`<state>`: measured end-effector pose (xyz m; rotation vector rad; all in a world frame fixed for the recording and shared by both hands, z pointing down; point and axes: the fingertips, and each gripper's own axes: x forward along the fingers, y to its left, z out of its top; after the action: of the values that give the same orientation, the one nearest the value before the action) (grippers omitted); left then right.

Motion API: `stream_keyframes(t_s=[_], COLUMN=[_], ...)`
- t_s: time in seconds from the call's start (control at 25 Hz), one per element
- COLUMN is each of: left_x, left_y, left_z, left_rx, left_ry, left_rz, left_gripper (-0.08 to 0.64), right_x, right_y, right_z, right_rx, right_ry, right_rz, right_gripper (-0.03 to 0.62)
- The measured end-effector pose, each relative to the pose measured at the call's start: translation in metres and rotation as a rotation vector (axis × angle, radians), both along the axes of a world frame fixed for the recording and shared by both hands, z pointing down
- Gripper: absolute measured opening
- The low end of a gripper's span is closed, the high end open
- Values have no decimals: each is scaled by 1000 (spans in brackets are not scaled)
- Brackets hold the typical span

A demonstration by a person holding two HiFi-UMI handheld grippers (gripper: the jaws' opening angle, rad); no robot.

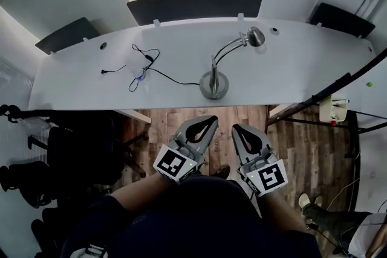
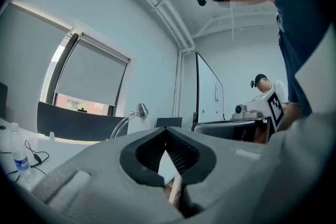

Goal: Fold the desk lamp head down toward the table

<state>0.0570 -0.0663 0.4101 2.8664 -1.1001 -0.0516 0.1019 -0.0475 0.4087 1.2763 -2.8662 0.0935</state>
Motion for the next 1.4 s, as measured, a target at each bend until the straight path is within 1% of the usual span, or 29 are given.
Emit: stream_keyframes(t_s=[0.16,0.28,0.4,0.56,0.8,0.92,1.0,1.16,1.28,1.4], left_x=[-9,-17,-23,-37,-45,-44,-43,-39,-34,-29], left_y=[-22,-45,-67,-98,-142,-160,-171,-189,-201,-211], left_z=[6,13,16,28,60,71,80,100,115,128], left_rx=[2,-12,-9,-3,-42,-60,-71,-84,-98,-105], left_ry=[-10,-24,-14,-44,-78,-91,-104,-136,-170,-199], left_rz=[11,23,64,112,172,199,213,240,253,266], left_gripper=[5,5,5,6,6,8,26,62,91,118], right_x=[-6,-12,-20,-33,-38,-37,-36,-29,-24,-19], right_y=[-22,-42,-62,-92,-133,-149,-159,-175,-184,-196], right_z=[1,0,-1,2,9,14,17,16,16,14], right_rx=[8,12,15,10,3,11,14,15,33,78], right_ry=[31,64,105,157,249,342,405,504,637,779], right_rz=[16,43,79,126,202,224,241,297,310,338], right_gripper=[11,11,11,11,12,12,16,83,112,133])
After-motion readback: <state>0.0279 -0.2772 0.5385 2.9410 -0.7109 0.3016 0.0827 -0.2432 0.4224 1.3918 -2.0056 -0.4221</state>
